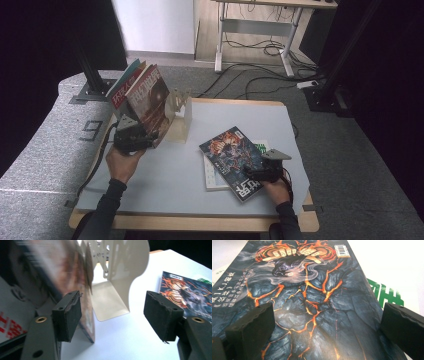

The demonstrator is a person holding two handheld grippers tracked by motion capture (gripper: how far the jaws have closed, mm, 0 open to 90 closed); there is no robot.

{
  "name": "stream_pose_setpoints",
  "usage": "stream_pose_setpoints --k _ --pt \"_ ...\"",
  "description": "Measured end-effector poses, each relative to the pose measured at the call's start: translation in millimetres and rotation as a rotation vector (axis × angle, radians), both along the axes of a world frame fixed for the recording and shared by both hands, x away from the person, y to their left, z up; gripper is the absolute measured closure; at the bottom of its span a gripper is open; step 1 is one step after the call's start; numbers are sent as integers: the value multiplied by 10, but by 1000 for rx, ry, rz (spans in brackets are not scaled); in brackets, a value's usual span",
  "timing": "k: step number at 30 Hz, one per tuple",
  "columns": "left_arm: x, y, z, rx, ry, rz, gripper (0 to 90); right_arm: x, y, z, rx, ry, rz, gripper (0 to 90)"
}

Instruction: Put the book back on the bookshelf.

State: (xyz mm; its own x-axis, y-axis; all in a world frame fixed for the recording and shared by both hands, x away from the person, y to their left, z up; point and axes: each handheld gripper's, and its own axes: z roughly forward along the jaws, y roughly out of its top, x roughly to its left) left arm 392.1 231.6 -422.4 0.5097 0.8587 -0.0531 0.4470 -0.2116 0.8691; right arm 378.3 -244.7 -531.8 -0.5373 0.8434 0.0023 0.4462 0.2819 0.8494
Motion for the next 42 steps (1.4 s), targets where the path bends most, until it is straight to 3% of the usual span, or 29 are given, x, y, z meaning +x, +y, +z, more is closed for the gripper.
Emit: stream_pose_setpoints --k 10,22,29,34,42 --pt "-62 -139 -157 14 34 -106 217 0 0 0 0 0 0 0" --pt "-63 -372 -395 14 116 -233 139 0 0 0 0 0 0 0" --pt "-64 -548 -637 100 174 -289 0 0 0 0 1 -1 0 0" --pt "-72 -647 -793 121 187 -322 0 0 0 -1 0 0 0 0" --pt "-65 -768 -1056 204 213 -356 0 0 0 -1 0 -1 1 0"
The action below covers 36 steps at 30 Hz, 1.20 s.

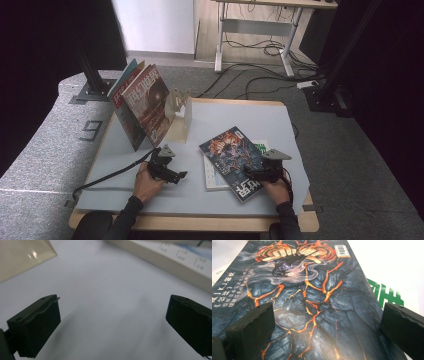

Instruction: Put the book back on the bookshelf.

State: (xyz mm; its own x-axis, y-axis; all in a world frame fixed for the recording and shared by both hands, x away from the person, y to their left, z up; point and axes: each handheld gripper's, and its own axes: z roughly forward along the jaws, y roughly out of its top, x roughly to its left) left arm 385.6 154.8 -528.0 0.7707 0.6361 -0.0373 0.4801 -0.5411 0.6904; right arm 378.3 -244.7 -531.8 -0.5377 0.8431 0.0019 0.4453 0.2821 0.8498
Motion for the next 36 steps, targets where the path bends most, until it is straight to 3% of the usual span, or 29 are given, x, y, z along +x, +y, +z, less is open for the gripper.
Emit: stream_pose_setpoints --k 4,11,36 --pt "17 -10 -29 14 24 -12 0 0 0 0 0 0 0 0" --pt "-2 -35 -37 40 4 0 10 0 -1 0 1 1 0 0" --pt "10 -26 -29 45 8 -21 8 -35 -54 47 -28 26 24 9"
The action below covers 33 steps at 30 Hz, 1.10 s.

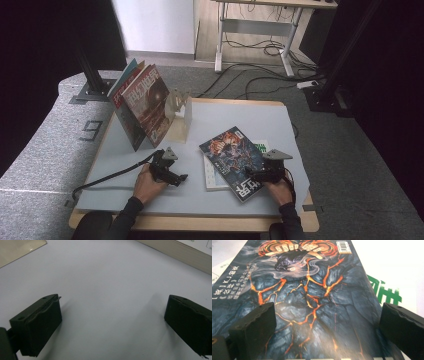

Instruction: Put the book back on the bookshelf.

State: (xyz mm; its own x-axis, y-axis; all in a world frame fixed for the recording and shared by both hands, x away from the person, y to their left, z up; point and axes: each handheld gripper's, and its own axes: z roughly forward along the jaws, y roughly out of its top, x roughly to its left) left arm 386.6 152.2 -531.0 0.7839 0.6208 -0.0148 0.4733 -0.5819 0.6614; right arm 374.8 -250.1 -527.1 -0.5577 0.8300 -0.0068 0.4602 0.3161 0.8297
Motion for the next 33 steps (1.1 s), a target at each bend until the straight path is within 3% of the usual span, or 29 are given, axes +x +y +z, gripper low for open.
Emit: stream_pose_setpoints --k 6,14,19,24,26,33 --pt "43 -39 33 -28 26 -29 34 9 -47 35 -16 3 -8 10" --pt "66 -164 69 -26 16 -63 33 116 -67 97 -11 33 -15 0" --pt "85 -214 94 -50 21 -73 31 256 -44 129 12 82 -12 0" --pt "87 -265 113 -40 16 -88 31 364 30 80 -19 151 -10 0" --pt "91 -280 120 -45 17 -90 32 364 12 81 4 168 -12 27" --pt "136 -328 162 -63 14 -99 35 323 49 69 -1 152 -13 10"
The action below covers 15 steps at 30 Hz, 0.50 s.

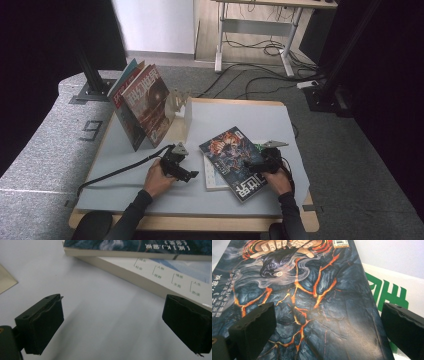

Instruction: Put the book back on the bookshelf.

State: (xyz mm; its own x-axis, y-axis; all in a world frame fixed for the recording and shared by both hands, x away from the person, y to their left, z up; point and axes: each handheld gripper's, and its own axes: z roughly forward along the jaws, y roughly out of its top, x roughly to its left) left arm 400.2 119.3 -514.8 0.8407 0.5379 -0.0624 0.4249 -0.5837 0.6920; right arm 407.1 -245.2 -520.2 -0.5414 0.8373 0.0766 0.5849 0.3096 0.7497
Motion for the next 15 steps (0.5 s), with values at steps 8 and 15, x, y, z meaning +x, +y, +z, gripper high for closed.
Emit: stream_pose_setpoints --k 8,15 --pt "51 6 80 -37 2 5 44 -76 56 -19 9 -17 31 4" --pt "105 0 147 -37 -5 9 47 -146 149 -22 13 -16 72 0"
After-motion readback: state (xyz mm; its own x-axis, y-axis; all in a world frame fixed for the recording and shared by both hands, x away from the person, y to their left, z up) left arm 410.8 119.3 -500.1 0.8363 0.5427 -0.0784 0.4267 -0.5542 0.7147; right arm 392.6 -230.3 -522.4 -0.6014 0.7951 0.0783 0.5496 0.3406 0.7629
